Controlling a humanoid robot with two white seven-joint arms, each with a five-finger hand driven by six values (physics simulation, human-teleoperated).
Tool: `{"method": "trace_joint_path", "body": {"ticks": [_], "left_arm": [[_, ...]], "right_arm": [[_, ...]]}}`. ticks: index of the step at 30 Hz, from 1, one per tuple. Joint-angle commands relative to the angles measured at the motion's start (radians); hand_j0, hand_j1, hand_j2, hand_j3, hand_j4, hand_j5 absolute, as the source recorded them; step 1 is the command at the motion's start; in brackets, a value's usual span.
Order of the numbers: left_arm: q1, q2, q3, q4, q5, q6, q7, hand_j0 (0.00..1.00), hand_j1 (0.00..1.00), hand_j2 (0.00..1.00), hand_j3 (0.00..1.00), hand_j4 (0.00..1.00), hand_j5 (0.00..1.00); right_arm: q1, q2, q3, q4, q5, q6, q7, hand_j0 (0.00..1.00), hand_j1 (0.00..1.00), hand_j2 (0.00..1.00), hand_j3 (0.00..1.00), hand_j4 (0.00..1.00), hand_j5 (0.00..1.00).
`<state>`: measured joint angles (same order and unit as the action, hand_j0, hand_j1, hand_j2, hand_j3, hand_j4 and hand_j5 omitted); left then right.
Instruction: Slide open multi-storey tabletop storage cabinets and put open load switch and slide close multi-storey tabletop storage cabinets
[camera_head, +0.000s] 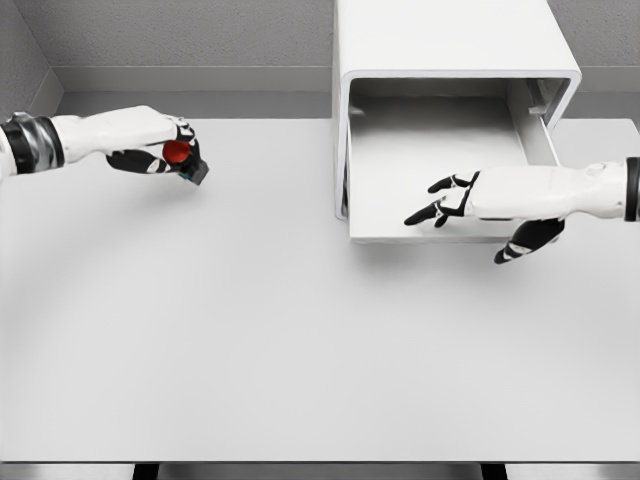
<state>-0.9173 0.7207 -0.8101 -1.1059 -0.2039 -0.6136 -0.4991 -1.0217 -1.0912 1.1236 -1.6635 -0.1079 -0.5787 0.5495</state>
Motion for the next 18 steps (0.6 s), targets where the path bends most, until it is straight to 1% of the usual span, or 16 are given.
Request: {"method": "trace_joint_path", "body": {"ticks": [1, 3, 5, 8, 10, 12, 13, 16, 18], "left_arm": [[0.0, 0.063, -0.001, -0.127, 0.07, 0.003, -0.01, 0.44, 0.44, 0.44, 0.44, 0.44, 0.44], [0.002, 0.115, 0.0, -0.216, 0.123, 0.003, -0.01, 0.44, 0.44, 0.44, 0.44, 0.44, 0.44], [0.0, 0.155, 0.0, -0.308, 0.176, 0.003, -0.012, 0.44, 0.44, 0.44, 0.44, 0.44, 0.44], [0.0, 0.163, 0.006, -0.417, 0.225, 0.003, -0.021, 0.44, 0.44, 0.44, 0.44, 0.44, 0.44], [-0.002, 0.169, 0.012, -0.476, 0.251, 0.003, -0.021, 0.44, 0.44, 0.44, 0.44, 0.44, 0.44], [-0.003, 0.167, 0.014, -0.497, 0.259, 0.003, -0.021, 0.44, 0.44, 0.44, 0.44, 0.44, 0.44], [-0.006, 0.164, 0.015, -0.503, 0.261, 0.003, -0.021, 0.44, 0.44, 0.44, 0.44, 0.44, 0.44], [-0.014, 0.157, 0.026, -0.539, 0.271, 0.003, -0.019, 0.44, 0.44, 0.44, 0.44, 0.44, 0.44], [-0.018, 0.151, 0.032, -0.558, 0.278, 0.003, -0.019, 0.44, 0.44, 0.44, 0.44, 0.44, 0.44]], "right_arm": [[0.0, -0.006, 0.013, -0.002, 0.053, -0.032, 0.0, 1.0, 1.0, 1.0, 1.0, 1.0, 1.0], [-0.003, -0.018, 0.008, -0.002, 0.05, -0.032, 0.0, 1.0, 1.0, 1.0, 1.0, 1.0, 1.0], [-0.006, -0.038, 0.005, -0.002, 0.01, -0.032, 0.0, 1.0, 1.0, 1.0, 1.0, 1.0, 1.0], [-0.012, -0.05, 0.005, -0.002, -0.026, -0.032, 0.0, 1.0, 1.0, 1.0, 1.0, 1.0, 1.0], [-0.015, -0.052, 0.005, -0.004, -0.044, -0.032, 0.0, 1.0, 1.0, 1.0, 1.0, 1.0, 1.0], [-0.015, -0.052, 0.005, -0.01, -0.047, -0.032, 0.0, 1.0, 1.0, 1.0, 1.0, 1.0, 1.0], [-0.015, -0.062, 0.004, -0.012, -0.05, -0.032, 0.0, 1.0, 1.0, 1.0, 1.0, 1.0, 1.0], [-0.015, -0.131, 0.005, -0.012, -0.145, -0.032, 0.0, 1.0, 1.0, 1.0, 1.0, 1.0, 1.0], [-0.018, -0.156, 0.004, -0.012, -0.176, -0.032, 0.0, 1.0, 1.0, 1.0, 1.0, 1.0, 1.0]]}}
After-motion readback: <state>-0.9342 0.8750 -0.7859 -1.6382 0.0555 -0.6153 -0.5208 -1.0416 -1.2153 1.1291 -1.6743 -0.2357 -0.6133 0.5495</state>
